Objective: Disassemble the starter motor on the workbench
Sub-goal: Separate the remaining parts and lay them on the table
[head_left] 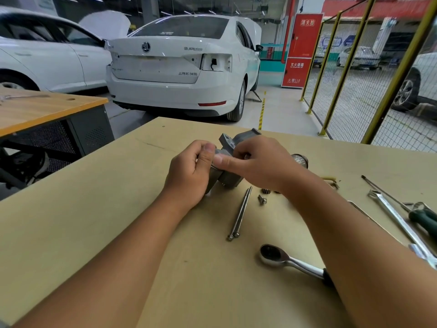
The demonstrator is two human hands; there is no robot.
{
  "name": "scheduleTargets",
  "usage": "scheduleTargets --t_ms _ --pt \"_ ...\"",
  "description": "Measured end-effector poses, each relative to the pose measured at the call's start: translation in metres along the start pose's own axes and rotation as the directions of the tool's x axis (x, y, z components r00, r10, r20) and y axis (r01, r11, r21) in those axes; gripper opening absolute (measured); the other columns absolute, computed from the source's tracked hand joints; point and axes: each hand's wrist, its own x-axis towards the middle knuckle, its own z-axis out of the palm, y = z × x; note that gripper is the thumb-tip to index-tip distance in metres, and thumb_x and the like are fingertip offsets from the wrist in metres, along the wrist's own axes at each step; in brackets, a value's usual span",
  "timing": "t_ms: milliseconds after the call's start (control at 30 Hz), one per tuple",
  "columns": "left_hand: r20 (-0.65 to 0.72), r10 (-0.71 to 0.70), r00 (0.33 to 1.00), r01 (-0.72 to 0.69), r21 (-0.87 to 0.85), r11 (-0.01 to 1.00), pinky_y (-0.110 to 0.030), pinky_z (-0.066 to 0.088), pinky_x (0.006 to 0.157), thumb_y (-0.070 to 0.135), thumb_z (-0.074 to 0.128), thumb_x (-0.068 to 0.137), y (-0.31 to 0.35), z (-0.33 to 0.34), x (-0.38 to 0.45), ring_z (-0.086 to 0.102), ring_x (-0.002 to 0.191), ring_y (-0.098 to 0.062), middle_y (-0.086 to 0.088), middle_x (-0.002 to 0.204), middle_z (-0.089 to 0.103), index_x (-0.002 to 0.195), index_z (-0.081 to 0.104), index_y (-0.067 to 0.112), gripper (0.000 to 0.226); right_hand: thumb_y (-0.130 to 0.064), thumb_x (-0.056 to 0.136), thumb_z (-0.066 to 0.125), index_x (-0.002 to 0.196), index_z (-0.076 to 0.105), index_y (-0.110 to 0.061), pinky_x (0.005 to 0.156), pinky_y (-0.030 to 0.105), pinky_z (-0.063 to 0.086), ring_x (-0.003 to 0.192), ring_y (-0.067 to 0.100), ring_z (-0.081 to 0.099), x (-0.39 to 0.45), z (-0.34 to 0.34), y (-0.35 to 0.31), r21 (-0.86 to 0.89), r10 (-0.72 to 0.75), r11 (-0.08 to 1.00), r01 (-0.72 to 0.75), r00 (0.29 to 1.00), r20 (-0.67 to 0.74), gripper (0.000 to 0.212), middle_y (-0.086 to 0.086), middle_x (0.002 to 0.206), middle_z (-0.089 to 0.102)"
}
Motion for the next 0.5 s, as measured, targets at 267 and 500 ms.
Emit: scheduleTargets --t_ms 267,500 --pt "-0.012 -0.002 1.0 0.003 0.034 0.999 -0.039 0.053 0.082 0.034 0.045 0.111 -0.002 0.0 0.001 0.065 0.089 -0.017 -0.003 0.095 0.072 0.114 0.07 0.011 0.034 -0.064 0.073 0.078 0.073 0.071 -0.024 0.053 0.024 0.038 0.055 0.002 0.051 -0.002 -0.007 0.008 0.118 -0.015 0.993 0.009 0.999 0.047 0.04 -0.009 0.06 0.057" --pt "-0.016 0.019 1.0 -0.019 0.008 1.0 -0.038 0.055 0.082 0.046 0.04 0.102 -0.002 0.001 0.001 0.066 0.091 -0.016 0.001 0.096 0.072 0.114 0.069 0.013 0.047 -0.058 0.096 0.056 0.082 0.063 -0.03 0.055 0.029 0.035 0.065 0.005 0.053 -0.005 0.005 0.006 0.001 -0.072 0.997 0.072 0.991 -0.113 0.031 -0.009 0.07 0.058"
